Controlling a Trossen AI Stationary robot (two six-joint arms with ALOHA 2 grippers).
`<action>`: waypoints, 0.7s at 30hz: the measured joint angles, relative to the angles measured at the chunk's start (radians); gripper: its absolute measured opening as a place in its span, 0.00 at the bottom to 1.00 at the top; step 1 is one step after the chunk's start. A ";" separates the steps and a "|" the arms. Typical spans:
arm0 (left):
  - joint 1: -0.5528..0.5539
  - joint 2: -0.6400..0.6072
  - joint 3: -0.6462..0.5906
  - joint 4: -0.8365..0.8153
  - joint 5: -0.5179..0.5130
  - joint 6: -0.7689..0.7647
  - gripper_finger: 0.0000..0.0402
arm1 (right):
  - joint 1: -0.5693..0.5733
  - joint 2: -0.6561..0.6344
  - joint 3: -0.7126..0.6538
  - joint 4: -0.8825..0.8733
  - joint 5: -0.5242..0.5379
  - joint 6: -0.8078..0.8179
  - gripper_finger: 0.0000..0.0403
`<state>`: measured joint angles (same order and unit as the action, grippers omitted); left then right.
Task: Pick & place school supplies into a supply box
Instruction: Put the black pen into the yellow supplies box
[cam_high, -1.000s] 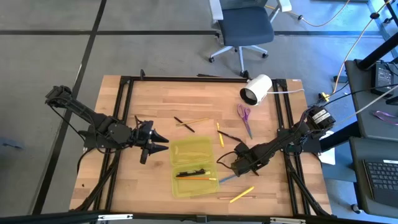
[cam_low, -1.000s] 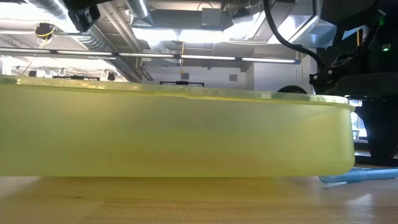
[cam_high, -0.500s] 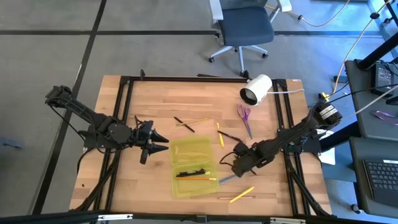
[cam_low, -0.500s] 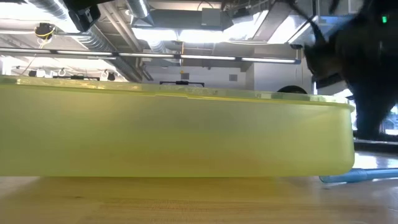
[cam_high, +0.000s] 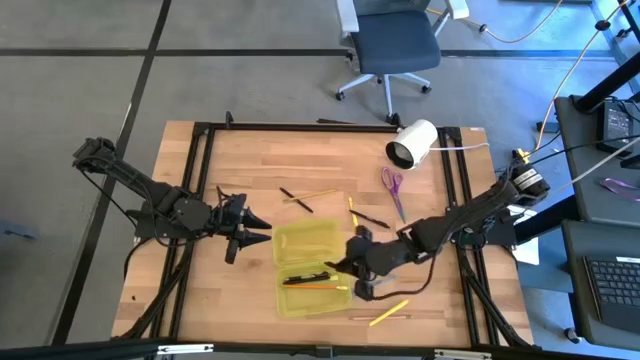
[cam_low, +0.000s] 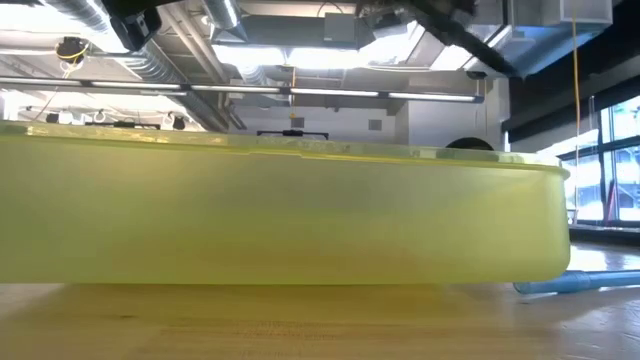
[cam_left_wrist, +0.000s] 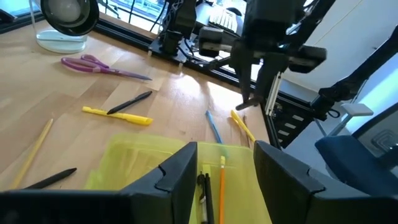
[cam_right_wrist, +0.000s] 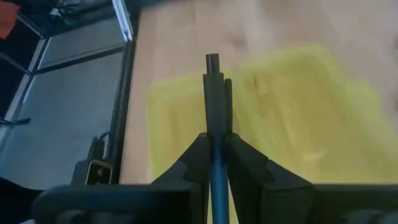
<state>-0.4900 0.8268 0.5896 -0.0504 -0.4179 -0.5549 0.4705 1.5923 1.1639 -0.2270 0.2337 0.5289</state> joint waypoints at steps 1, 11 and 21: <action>0.000 0.000 0.000 -0.003 0.000 0.000 0.38 | -0.008 0.014 0.018 0.012 -0.010 -0.030 0.11; 0.000 0.000 0.000 -0.014 0.000 0.000 0.37 | -0.059 0.249 0.147 0.050 -0.170 -0.221 0.11; 0.000 0.001 0.000 -0.027 0.000 0.000 0.37 | -0.062 0.441 0.233 0.044 -0.257 -0.254 0.11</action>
<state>-0.4900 0.8276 0.5900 -0.0776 -0.4179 -0.5545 0.4083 2.0335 1.3972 -0.1833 -0.0236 0.2752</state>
